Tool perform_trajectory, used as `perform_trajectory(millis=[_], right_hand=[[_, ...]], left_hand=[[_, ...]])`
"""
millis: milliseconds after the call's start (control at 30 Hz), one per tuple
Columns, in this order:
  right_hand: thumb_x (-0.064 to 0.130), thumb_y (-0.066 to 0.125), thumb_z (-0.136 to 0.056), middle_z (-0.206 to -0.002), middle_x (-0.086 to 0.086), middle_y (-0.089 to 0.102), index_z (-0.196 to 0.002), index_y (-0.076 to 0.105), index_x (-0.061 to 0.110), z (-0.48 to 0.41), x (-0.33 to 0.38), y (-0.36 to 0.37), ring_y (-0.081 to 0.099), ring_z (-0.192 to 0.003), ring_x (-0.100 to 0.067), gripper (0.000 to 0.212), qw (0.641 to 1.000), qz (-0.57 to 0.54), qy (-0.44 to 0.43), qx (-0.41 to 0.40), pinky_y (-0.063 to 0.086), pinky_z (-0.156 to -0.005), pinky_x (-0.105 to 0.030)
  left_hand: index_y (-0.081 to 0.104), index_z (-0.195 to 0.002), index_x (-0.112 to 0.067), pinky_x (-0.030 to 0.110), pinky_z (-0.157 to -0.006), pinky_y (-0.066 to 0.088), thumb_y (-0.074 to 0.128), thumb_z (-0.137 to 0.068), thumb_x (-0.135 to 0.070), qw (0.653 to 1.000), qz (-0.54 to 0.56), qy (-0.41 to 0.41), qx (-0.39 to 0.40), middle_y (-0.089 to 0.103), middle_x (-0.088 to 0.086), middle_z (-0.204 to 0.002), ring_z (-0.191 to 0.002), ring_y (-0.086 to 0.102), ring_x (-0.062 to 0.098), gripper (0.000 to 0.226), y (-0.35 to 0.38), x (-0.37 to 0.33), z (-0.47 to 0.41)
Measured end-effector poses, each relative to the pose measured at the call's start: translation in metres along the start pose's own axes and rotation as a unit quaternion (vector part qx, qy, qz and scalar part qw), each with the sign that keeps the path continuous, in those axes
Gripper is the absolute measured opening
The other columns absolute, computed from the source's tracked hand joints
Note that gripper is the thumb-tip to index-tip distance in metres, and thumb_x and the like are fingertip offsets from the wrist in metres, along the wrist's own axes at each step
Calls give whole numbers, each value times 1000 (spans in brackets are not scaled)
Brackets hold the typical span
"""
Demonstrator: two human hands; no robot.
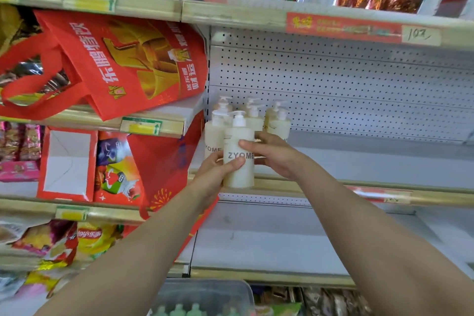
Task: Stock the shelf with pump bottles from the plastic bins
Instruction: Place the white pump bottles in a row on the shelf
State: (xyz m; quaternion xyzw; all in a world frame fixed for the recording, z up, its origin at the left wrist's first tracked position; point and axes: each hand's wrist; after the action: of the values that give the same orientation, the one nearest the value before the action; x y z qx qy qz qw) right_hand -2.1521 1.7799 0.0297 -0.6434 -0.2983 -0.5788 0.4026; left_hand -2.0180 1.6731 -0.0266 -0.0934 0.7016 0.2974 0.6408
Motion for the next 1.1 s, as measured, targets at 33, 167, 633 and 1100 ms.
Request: perform_trajectory(millis=[33,167,633,1100], right_hand=[[29,74,-87,-120,-6,71,-127,61,10,3,0,-3,67,-111,-23,46,1000,5,9,3,53,-97,-41],[27,77,-84,-115,-5,73,-122,65,10,6,0,-17,69,-107,-22,44,1000,5,8,-28,56,-88,-36],[25,90,-68,-111,2,69,-122,58,20,-45,-32,-56,66,-103,-13,64,986,35,-3,-162,53,-80,-28],[32,84,-76,-119,10,66,-128,56,27,-71,-51,-59,63,-109,-7,58,984,127,-20,-125,51,-94,-29]], left_hand=[[54,-130,-10,55,-96,52,78,-79,-24,1000,-12,0,6,70,13,-119,-109,68,29,58,2,1,-2],[59,-126,-16,42,-92,56,80,-77,-32,997,-64,14,39,72,3,-117,-107,69,19,56,8,1,-13],[33,-150,-26,46,-111,36,89,-65,-31,925,-260,82,-263,47,8,-143,-133,44,28,102,-23,11,-86],[46,-141,-29,43,-102,45,90,-63,-24,919,-274,84,-269,60,3,-130,-121,54,25,90,-26,18,-98]])
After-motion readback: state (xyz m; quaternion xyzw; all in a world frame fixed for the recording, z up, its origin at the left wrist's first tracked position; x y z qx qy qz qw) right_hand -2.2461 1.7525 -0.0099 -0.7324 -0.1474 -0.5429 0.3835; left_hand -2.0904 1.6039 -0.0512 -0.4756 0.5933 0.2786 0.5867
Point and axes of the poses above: each hand's wrist, its own z-axis away from the middle knuckle, its own y-axis out of the palm, x = y × z
